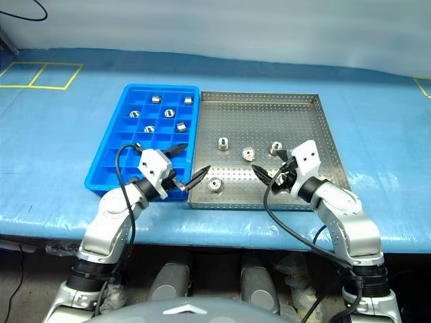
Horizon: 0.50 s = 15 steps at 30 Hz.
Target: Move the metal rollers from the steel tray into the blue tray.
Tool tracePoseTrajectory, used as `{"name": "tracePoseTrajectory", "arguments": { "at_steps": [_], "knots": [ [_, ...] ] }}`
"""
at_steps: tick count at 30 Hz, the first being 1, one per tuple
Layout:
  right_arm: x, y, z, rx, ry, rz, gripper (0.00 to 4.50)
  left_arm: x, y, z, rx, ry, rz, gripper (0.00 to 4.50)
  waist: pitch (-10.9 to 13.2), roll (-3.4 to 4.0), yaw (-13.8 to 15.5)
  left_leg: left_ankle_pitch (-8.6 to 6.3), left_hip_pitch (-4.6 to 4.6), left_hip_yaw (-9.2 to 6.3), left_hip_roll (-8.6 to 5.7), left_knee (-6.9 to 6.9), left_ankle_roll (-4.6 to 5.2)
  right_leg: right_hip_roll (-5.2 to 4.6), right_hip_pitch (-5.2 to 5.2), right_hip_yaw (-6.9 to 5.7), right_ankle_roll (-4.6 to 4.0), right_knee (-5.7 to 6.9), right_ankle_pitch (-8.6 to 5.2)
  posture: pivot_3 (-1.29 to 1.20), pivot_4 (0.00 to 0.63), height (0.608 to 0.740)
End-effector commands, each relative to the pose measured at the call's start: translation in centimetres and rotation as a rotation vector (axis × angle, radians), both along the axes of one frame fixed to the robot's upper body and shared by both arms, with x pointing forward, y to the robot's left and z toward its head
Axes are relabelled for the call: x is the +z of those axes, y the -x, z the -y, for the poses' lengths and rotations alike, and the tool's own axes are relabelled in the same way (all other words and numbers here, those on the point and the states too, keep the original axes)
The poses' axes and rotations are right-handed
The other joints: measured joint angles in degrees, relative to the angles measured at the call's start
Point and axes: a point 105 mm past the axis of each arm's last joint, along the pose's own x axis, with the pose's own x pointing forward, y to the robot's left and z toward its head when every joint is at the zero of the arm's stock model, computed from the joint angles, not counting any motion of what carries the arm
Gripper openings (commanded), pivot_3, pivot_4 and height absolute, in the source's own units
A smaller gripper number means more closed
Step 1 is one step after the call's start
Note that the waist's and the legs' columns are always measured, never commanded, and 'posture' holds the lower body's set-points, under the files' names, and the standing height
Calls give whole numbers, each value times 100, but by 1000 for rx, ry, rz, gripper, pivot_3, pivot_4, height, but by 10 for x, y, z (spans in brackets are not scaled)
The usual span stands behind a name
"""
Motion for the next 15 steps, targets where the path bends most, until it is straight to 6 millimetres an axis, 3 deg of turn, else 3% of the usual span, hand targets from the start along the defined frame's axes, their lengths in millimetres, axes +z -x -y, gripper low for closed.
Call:
{"name": "tracePoseTrajectory", "arguments": {
  "at_steps": [1,8,15],
  "knots": [
    [14,-1,5,-21,25,59,4500,20,-3,9,-16,23,19,4482,0,0,1,0,0,0,0,2,0,0,0,0,0,0,0,154,150,740],
    [7,2,7,-46,53,51,4500,4,-2,27,-163,-201,-118,4482,1,2,-38,-1,-2,0,0,2,1,3,-1,1,0,-1,0,134,150,740],
    [4,2,6,-47,51,44,4500,9,-12,32,-308,-415,-199,4482,2,2,-73,0,-4,-3,0,6,2,4,-3,-2,1,3,0,128,150,740]
  ]
}}
